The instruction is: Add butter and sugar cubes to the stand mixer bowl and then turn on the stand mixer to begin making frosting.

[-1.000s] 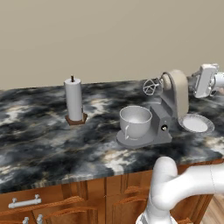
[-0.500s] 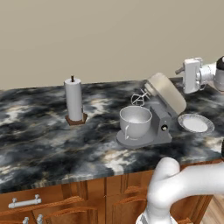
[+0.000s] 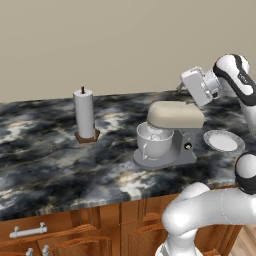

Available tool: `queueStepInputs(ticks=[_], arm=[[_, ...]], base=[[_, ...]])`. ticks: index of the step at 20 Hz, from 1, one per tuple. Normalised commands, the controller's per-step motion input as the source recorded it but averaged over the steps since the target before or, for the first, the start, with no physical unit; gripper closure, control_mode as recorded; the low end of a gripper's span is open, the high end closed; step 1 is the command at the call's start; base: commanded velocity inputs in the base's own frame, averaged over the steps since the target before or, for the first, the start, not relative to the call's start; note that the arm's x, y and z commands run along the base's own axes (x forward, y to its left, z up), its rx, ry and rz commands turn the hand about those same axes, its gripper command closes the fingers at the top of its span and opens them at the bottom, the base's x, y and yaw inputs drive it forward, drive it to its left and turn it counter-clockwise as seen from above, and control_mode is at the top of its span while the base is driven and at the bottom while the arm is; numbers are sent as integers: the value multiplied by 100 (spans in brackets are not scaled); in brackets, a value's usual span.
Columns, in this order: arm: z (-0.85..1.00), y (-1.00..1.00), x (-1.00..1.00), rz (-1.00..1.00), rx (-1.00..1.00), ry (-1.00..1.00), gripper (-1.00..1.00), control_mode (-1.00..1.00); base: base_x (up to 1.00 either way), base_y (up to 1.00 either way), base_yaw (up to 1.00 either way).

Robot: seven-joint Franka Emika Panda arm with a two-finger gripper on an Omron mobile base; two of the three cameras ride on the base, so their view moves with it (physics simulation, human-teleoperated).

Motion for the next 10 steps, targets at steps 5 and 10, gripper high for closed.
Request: queueStepInputs(ticks=[5,10], arm=[[-25,66,-13,-15,-38,0,-100,-100],[-30,45,-17,-14,-35,0,-100,-100]], base=[[0,0,0],[0,0,0]])
